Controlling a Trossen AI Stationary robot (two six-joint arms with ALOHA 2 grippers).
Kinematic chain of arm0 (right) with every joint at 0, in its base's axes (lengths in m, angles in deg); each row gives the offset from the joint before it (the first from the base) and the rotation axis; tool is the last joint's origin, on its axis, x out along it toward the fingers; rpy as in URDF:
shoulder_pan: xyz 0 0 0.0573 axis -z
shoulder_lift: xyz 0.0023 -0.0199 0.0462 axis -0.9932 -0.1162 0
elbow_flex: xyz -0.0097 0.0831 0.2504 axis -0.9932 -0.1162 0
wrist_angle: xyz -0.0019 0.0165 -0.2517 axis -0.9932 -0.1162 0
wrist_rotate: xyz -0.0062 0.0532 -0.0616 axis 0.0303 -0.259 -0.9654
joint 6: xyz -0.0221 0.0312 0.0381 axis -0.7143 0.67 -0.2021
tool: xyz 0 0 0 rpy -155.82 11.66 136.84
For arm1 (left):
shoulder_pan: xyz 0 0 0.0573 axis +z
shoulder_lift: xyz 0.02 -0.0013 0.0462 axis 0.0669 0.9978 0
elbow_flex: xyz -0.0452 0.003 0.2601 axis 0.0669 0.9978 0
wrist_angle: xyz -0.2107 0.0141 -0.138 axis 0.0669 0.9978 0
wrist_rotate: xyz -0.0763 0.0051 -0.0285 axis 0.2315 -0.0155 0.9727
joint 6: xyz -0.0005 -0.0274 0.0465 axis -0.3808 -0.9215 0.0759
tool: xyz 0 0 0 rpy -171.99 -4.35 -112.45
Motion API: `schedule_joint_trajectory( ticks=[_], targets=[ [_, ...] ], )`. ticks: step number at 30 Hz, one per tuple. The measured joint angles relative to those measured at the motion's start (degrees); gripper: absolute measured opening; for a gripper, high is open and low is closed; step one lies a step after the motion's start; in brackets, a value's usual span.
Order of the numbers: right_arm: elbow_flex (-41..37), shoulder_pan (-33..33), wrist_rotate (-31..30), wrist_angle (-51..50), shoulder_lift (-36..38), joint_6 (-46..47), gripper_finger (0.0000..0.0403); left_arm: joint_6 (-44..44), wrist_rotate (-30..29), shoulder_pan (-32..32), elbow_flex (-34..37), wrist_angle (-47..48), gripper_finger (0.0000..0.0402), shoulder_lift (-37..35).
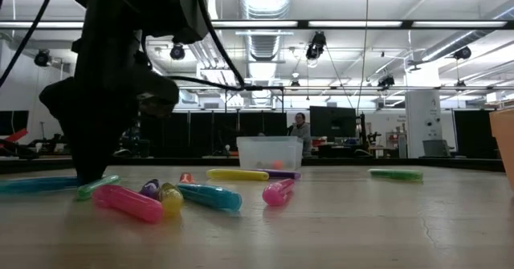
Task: Pick & Place Markers
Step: Put the blue highlighter into the yellow bin
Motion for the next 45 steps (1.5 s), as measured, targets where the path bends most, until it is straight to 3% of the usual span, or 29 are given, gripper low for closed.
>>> schedule_joint_trajectory(
  ticks=[8,16,21,26,31,37,41,45],
  targets=[
    [0.0,0.0,0.1,0.0,0.0,4.1,0.0203,2.7,-0.2,0.3,-0.4,0.9,0.0024,-4.3],
    [0.0,1.2,0.1,0.0,0.0,10.3,0.0203,1.2,4.5,-2.4,-0.8,6.0,0.0025,-16.1],
    [0.0,2.0,0.1,0.1,0.0,11.5,0.0203,-3.4,0.6,-7.4,-0.8,8.0,0.0025,-24.5],
    [0.0,3.3,0.1,0.2,0.0,11.1,0.0203,-14.4,-5.4,-15.4,-0.3,10.8,0.0025,-29.1],
    [0.0,5.4,0.1,0.3,0.0,5.9,0.0203,-27.4,-11.2,-24.5,-0.1,10.7,0.0025,-28.7],
    [0.0,7.9,0.1,0.3,0.0,-4.7,0.0203,-43.8,-11.6,-33.8,-0.1,10.7,0.0025,-24.4],
    [0.0,9.3,0.1,0.4,0.0,-10.2,0.0203,-53.5,-11.2,-36.6,-0.1,10.6,0.0025,-20.5],
    [0.0,10.8,0.1,0.6,0.0,-14.5,0.0203,-54.8,-10.8,-36.4,0.0,10.6,0.0025,-16.2]
  ],
)
